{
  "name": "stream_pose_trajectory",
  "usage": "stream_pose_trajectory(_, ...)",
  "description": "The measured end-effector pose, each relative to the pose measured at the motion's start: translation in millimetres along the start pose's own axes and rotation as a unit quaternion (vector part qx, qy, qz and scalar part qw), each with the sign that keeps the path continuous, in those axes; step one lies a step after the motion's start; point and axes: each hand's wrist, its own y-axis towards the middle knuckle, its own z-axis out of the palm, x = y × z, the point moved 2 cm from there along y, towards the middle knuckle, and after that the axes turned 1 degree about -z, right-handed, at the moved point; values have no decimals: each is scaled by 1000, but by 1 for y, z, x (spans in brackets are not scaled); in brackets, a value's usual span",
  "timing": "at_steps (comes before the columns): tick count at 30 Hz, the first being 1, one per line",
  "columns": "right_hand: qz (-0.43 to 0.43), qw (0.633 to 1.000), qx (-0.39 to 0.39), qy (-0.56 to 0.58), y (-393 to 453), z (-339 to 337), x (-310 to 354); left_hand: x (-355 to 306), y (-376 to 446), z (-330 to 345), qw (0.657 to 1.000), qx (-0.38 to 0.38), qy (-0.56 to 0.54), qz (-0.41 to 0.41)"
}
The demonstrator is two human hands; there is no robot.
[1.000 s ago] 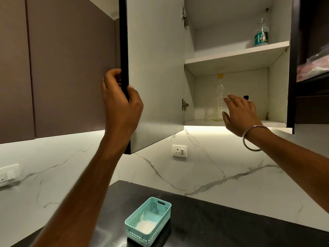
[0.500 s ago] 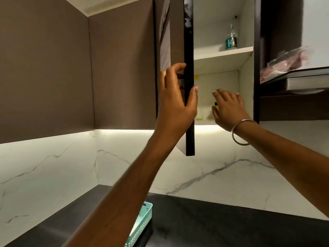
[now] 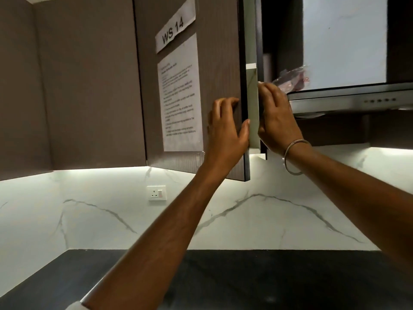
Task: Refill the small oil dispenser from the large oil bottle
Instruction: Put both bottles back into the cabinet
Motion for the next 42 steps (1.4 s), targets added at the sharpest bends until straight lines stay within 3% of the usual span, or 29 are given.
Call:
stream_pose_trajectory(5,-79,996,30,-25,-5,-9,-13,15,-2,35,999,42,-9,-9)
stream_pose_trajectory(10,-72,994,71,-50,-11,10,-29,33,-1,54,997,76,-19,-13)
stream_pose_trajectory(13,-149,975,93,-134,-13,26,-39,47,1,59,996,93,-15,-3)
stream_pose_trajectory(16,-168,960,77,-211,-15,44,-46,70,4,61,995,84,53,0)
stream_pose_trajectory(25,-83,949,123,-278,-9,100,-83,158,12,69,968,88,234,-8)
stream_pose_trajectory(33,17,941,189,-280,-1,143,-94,217,16,84,954,105,279,-3)
stream_pose_trajectory(42,102,948,190,-233,7,190,-104,247,27,93,945,112,306,4)
